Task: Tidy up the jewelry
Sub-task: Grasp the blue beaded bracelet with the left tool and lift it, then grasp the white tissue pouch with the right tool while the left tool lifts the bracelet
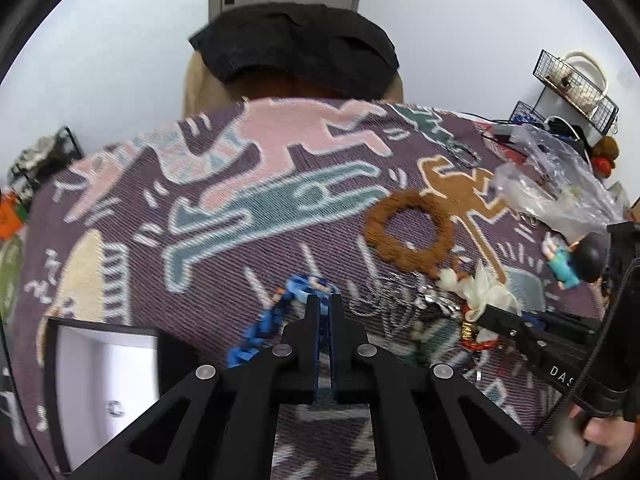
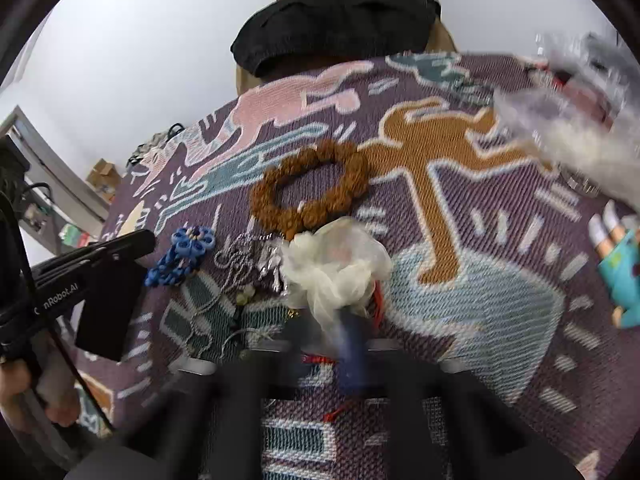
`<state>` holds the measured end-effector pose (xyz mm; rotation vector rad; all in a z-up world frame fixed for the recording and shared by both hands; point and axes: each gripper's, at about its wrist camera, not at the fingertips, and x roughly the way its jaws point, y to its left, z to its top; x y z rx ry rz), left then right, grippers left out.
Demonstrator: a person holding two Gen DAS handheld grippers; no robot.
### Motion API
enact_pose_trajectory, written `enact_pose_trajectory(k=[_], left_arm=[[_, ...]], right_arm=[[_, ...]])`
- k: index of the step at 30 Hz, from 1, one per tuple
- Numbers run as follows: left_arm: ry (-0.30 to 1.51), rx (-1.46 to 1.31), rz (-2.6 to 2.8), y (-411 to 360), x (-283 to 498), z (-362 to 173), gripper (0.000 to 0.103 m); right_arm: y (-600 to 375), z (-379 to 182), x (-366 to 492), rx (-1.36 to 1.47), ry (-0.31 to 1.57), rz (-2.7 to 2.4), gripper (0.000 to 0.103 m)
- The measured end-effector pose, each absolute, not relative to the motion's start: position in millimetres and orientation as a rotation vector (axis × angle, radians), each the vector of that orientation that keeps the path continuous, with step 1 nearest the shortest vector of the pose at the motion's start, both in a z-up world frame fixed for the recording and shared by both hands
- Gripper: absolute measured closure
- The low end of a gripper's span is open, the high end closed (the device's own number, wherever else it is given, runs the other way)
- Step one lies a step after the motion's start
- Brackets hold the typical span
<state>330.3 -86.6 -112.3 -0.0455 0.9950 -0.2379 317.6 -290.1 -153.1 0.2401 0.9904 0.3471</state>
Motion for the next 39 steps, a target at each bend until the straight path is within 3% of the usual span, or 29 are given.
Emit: enact_pose_trajectory(k=[3, 5, 7, 8, 18, 22, 25, 28, 29, 30, 31, 32, 39], left_arm=[[1.036, -0.070, -0.246, -88, 336, -119, 0.079], [1.026, -0.078, -0.235, -89, 337, -119, 0.040], [1.007, -0.077, -0.229, -91, 337, -117, 0.018], [1.001, -0.073, -0.229, -93, 337, -117, 0.014], [0.967, 0.024, -0.143, -102, 349, -127, 0.016], [0.955, 0.072, -0.104, -104, 352, -131, 0.027], [0.976, 0.045, -0.111, -101, 355, -135, 0.042], [1.012, 0.040, -0.107, -100, 359, -144, 0.043], [1.020, 0.058, -0.101, -100, 361, -148, 0.054], [1.015, 0.050, -0.104, -99, 360, -150, 0.054], [1.007, 0.036, -0.105, -98, 359, -149, 0.070], [1.013, 0.020, -0.099, -95, 359, -149, 0.074], [0.951, -0.020, -0.138, -93, 345, -129, 0.078]], right_arm=[[-297, -146, 312, 0.244, 0.955, 0.351, 0.097], [-302, -142, 309, 0.249, 0.940, 0.349, 0.097], [-308, -139, 307, 0.262, 0.927, 0.348, 0.097], [-310, -139, 307, 0.270, 0.923, 0.350, 0.097], [-323, -139, 299, 0.308, 0.900, 0.370, 0.097], [-329, -139, 297, 0.322, 0.896, 0.371, 0.097], [-330, -139, 296, 0.326, 0.893, 0.377, 0.097], [-329, -138, 295, 0.327, 0.891, 0.382, 0.097], [-328, -138, 294, 0.328, 0.890, 0.383, 0.097], [-328, -138, 293, 0.328, 0.888, 0.384, 0.097], [-328, -138, 292, 0.328, 0.887, 0.384, 0.097], [-329, -138, 291, 0.328, 0.886, 0.383, 0.097], [-332, -130, 282, 0.329, 0.868, 0.378, 0.097]])
